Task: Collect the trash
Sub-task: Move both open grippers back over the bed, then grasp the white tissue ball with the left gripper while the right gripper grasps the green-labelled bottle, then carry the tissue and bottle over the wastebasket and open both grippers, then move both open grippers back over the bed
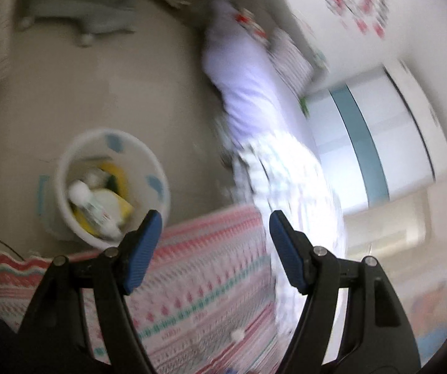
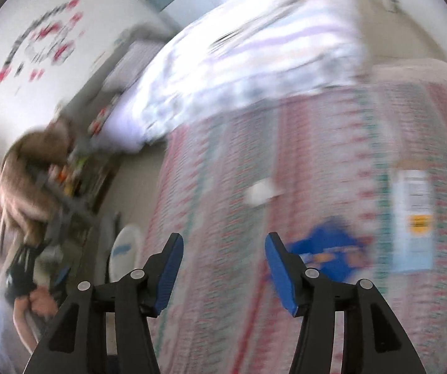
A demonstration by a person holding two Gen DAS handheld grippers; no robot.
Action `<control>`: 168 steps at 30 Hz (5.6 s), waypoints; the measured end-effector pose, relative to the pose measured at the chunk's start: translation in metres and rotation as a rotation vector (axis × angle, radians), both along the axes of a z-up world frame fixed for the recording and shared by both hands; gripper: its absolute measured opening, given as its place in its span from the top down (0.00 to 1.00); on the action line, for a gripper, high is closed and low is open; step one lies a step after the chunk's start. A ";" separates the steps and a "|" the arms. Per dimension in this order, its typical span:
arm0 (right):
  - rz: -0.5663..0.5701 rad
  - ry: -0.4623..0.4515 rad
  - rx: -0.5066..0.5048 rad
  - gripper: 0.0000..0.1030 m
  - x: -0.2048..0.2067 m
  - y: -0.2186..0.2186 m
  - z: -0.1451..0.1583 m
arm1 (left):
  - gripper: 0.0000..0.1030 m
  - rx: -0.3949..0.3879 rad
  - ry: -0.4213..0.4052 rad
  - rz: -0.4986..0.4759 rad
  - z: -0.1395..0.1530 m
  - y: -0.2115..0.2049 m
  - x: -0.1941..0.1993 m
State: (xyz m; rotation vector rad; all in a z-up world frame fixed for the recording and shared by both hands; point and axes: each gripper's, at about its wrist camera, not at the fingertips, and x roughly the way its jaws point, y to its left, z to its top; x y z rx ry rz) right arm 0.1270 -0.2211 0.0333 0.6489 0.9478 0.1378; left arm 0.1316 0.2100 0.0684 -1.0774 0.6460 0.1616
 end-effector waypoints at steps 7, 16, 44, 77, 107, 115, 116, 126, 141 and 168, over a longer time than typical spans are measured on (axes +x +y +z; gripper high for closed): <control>-0.194 0.013 -0.079 0.45 -0.009 -0.081 0.012 | 0.26 0.263 -0.004 -0.465 0.006 -0.133 0.033; -0.361 0.119 -0.337 0.40 -0.027 -0.177 -0.001 | 0.23 0.706 0.064 -0.938 -0.034 -0.277 0.061; -0.471 0.403 -0.449 0.27 -0.038 -0.234 -0.063 | 0.78 0.623 0.106 -1.126 -0.057 -0.328 0.095; -0.162 -0.045 -0.186 0.62 -0.001 -0.136 -0.007 | 0.78 0.381 0.090 -0.970 -0.013 -0.223 0.101; 0.284 0.043 0.232 0.62 0.043 0.102 -0.072 | 0.78 0.423 0.274 -0.274 -0.047 0.080 0.034; 0.398 0.049 0.246 0.62 0.048 0.183 -0.082 | 0.72 0.367 0.343 -0.350 -0.088 0.075 0.064; 0.405 0.051 0.247 0.62 0.048 0.189 -0.082 | 0.67 0.383 0.349 -0.336 -0.087 0.078 0.066; 0.459 0.048 0.273 0.62 0.083 0.269 -0.081 | 0.37 0.307 0.321 -0.149 -0.080 0.126 0.034; 0.458 0.334 0.332 0.45 0.155 0.413 -0.134 | 0.37 0.233 0.263 -0.022 -0.065 0.146 0.017; 0.332 0.162 0.261 0.44 0.068 0.148 -0.029 | 0.37 0.545 0.099 -0.583 0.008 -0.076 0.021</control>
